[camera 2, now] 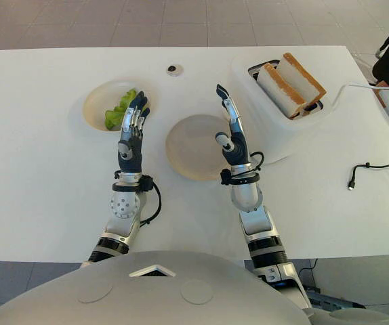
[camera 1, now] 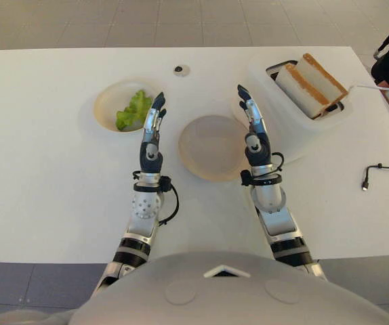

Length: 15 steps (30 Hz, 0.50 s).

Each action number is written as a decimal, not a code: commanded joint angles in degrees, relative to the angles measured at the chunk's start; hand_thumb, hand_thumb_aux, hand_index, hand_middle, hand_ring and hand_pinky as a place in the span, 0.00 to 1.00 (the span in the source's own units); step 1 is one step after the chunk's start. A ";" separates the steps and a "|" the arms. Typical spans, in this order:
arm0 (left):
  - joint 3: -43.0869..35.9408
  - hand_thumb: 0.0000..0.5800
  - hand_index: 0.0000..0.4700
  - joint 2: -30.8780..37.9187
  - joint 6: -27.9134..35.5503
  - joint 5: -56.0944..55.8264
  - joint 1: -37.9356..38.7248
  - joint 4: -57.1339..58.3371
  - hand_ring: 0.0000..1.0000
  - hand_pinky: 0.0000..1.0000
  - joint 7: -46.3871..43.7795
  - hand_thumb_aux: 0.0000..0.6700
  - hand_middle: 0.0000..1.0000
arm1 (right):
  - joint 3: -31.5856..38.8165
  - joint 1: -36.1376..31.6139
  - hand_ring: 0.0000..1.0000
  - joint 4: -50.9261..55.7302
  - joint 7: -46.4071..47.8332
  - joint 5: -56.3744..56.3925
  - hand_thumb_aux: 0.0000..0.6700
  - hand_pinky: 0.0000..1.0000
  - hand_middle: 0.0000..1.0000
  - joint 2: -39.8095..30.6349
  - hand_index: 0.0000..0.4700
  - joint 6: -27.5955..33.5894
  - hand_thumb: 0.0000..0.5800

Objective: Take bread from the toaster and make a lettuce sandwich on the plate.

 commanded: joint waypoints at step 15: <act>0.95 0.00 0.00 -2.47 1.70 -2.56 -0.44 0.84 0.00 0.00 -3.50 0.00 0.00 | -1.18 0.33 0.00 -0.94 -2.90 -9.03 0.00 0.00 0.00 -2.22 0.00 -2.77 0.00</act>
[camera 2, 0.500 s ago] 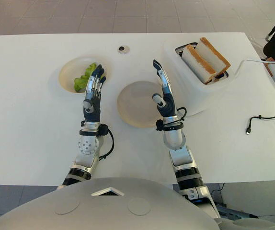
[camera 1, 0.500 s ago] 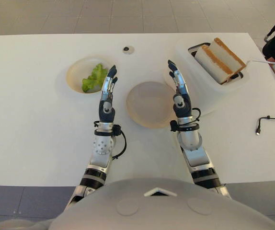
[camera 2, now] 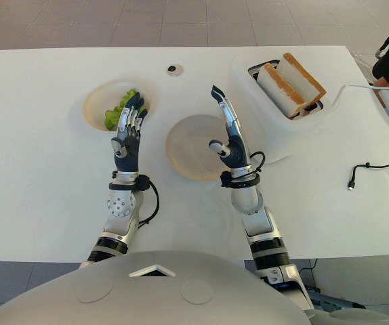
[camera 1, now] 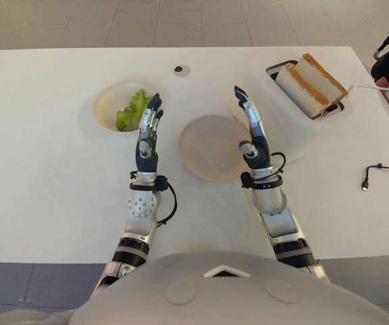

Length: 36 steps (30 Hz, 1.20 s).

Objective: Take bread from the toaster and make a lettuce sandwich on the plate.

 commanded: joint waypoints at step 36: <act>1.30 0.00 0.00 -1.36 0.45 7.61 -2.93 2.82 0.00 0.00 4.90 0.00 0.00 | -22.74 -5.28 1.00 0.15 1.04 -17.43 0.59 1.00 1.00 -34.33 0.59 23.46 0.83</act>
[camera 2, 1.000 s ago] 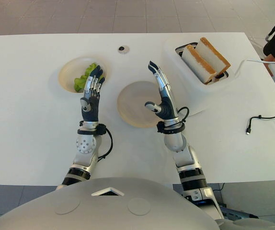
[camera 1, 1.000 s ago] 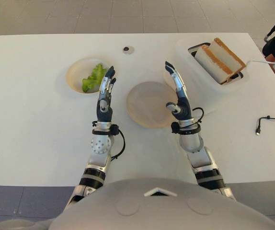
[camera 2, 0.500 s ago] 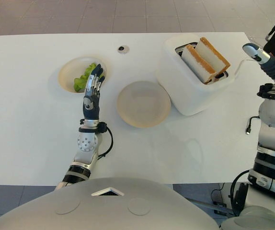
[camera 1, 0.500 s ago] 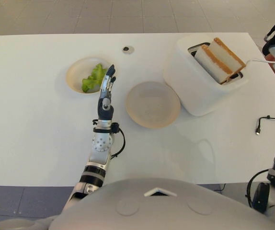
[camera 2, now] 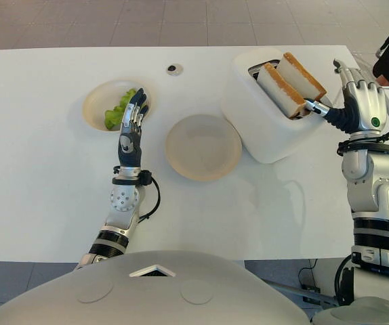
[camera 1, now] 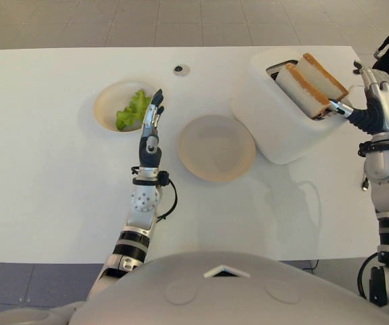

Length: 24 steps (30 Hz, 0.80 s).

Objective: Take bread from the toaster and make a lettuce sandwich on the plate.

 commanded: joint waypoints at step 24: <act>1.17 0.00 0.00 -1.26 -0.38 2.42 -1.74 3.24 0.00 0.00 2.65 0.00 0.00 | 6.08 -7.39 1.00 -30.48 -2.73 31.65 1.00 1.00 1.00 11.78 1.00 -12.53 1.00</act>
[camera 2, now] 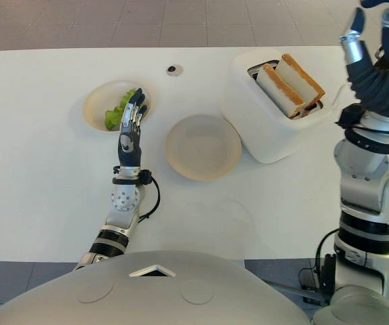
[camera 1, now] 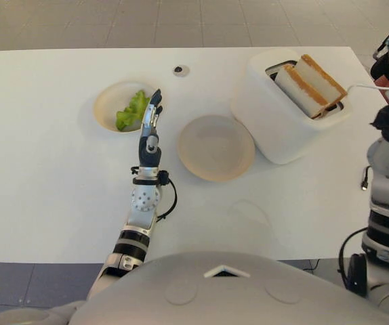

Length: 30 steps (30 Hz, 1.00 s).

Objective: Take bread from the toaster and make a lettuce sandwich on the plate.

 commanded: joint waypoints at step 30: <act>0.40 0.00 0.00 -0.68 0.13 1.88 0.70 0.71 0.00 0.00 1.30 0.00 0.00 | 5.17 4.87 0.50 31.89 4.83 -21.46 0.95 0.50 0.50 -9.66 0.95 11.07 1.00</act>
